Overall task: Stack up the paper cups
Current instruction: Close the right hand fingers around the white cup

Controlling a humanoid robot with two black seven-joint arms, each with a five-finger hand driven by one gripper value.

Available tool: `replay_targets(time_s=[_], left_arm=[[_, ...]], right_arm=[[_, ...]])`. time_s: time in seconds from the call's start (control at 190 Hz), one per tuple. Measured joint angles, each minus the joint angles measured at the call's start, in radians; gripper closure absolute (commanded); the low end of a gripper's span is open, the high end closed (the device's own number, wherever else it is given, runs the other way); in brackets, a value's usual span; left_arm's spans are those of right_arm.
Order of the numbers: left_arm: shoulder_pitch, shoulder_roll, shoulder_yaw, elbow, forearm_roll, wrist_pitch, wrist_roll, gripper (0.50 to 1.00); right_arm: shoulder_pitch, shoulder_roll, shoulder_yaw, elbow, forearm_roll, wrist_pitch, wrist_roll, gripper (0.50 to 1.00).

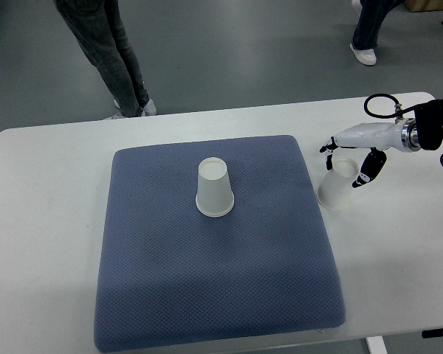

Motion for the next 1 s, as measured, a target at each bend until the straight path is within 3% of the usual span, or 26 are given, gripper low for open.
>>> replay_targets(time_s=[0.777,0.908,0.997], left_arm=[[0.0,0.0,0.0,0.0,0.001,0.0,0.0,0.5],[0.0,0.0,0.0,0.0,0.0,0.0,0.0,0.5],[0.0,0.0,0.0,0.0,0.0,0.0,0.0,0.5]], right_arm=[[-0.106,0.044,0.002,-0.057,0.001,-0.099,-0.001,0.599],[-0.114,0.049,0.002,-0.059,0.002,-0.103,-0.001,0.644],[-0.118,0.055,0.002,-0.059,0.002,-0.104,-0.001,0.711]])
